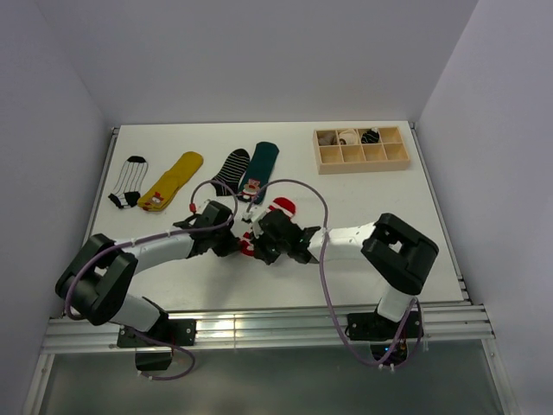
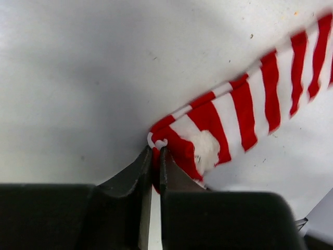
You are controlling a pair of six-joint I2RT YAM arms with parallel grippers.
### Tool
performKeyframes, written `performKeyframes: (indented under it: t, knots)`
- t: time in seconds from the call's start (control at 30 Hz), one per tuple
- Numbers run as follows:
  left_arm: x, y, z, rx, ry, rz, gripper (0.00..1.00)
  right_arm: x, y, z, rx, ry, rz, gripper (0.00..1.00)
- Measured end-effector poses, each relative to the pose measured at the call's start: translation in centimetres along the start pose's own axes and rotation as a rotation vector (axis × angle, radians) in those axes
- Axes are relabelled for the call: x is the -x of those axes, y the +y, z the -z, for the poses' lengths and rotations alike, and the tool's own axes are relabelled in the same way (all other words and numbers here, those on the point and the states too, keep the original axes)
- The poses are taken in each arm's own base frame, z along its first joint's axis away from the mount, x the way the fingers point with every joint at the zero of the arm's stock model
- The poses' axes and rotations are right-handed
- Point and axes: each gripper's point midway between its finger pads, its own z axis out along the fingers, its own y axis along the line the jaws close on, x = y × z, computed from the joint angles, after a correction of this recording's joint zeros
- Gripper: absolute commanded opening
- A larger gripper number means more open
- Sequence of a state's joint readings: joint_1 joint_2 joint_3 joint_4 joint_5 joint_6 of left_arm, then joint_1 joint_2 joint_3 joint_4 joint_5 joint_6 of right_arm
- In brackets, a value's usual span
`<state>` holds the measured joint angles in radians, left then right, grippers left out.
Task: Roll the socks
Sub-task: Roll the sock at the center of the board.
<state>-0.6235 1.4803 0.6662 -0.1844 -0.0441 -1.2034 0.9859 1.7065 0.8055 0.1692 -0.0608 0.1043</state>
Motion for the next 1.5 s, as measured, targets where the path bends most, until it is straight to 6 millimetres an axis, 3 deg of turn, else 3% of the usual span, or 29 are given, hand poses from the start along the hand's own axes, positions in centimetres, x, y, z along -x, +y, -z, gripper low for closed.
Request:
performKeyframes:
  t: [0.13,0.27,0.3,0.37,0.6,0.83,0.97,1.2,1.5]
  knots:
    - [-0.1,0.2,1.2,-0.033,-0.02,0.035,0.24,0.5,-1.8,0.5,0.121,0.014,-0.168,0.0]
    - [0.5,-0.4,2.6,-0.094,-0.063,0.052,0.46,0.2,-2.7,0.3,0.273,0.052,-0.344,0.0]
    - [0.7,-0.5,2.9,-0.112,-0.074,0.057,0.56,0.0,-2.6,0.2,0.314,0.067,-0.383,0.0]
    - [0.8,-0.4,3.4,-0.136,-0.09,0.059,0.62,-0.1,-2.6,0.3,0.398,0.079,-0.47,0.0]
    - [0.1,1.1,3.3,-0.172,-0.099,0.056,0.55,-0.7,-1.3,0.7,0.611,0.154,-0.699,0.0]
    - [-0.4,2.1,2.8,-0.208,-0.109,0.046,0.55,-0.4,-0.9,1.0,0.636,0.203,-0.765,0.0]
    - [-0.3,1.9,3.9,-0.303,-0.145,0.053,0.65,-0.3,-0.9,0.9,0.632,0.216,-0.792,0.0]
    - [0.2,1.1,6.0,-0.43,-0.201,0.059,0.63,-0.1,-0.9,0.9,0.625,0.225,-0.825,0.0]
    - [-0.8,2.7,3.2,-0.337,-0.15,0.064,0.54,0.3,-0.9,0.9,0.621,0.23,-0.871,0.0]
